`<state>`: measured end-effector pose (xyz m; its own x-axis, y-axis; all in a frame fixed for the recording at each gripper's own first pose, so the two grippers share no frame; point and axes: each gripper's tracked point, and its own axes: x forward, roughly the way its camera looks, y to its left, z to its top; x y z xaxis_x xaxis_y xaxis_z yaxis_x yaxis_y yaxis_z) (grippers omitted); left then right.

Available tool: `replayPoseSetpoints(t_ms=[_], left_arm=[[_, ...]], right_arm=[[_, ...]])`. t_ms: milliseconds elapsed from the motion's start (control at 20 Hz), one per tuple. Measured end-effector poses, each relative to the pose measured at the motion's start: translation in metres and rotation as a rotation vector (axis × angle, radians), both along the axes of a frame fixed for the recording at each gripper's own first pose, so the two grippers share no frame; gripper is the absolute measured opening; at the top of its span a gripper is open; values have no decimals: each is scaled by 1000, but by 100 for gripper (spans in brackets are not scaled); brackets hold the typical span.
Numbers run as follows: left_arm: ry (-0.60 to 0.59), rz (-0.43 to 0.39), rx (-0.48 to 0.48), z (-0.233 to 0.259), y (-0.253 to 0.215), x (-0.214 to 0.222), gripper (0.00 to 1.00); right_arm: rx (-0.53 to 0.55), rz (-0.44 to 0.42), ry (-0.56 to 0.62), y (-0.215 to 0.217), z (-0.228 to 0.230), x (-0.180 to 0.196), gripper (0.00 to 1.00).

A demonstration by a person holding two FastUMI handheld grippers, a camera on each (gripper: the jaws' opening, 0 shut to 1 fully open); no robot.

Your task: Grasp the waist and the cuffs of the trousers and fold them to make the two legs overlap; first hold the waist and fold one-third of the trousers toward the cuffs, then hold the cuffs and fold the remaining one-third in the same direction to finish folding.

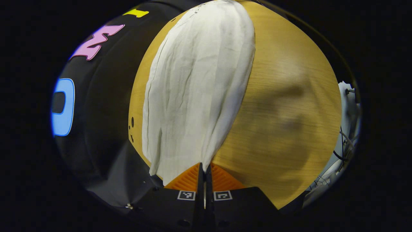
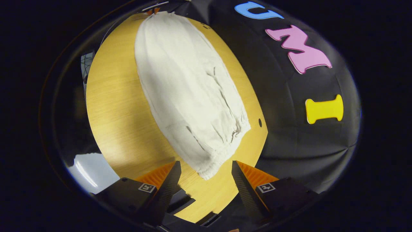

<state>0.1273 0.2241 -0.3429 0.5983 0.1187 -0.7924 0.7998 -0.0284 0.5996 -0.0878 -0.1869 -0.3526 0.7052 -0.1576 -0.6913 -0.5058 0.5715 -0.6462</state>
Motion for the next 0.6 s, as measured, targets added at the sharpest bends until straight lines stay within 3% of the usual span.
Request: replayPoseSetpoints(t_ms=[250, 350, 450, 500, 600], left_arm=[[23, 39, -32, 0, 0, 0, 6], [27, 53, -41, 0, -1, -1, 6], [25, 62, -45, 0, -1, -1, 6], [25, 65, -46, 0, -2, -1, 5], [27, 75, -52, -1, -2, -1, 5]], right_arm=[[-113, 161, -22, 9, -11, 29, 92], [-146, 177, -35, 9, -13, 41, 91], [-153, 164, -35, 9, -20, 50, 83], [-150, 145, -17, 8, -28, 51, 69], [-174, 136, 27, 5, -42, 49, 31]])
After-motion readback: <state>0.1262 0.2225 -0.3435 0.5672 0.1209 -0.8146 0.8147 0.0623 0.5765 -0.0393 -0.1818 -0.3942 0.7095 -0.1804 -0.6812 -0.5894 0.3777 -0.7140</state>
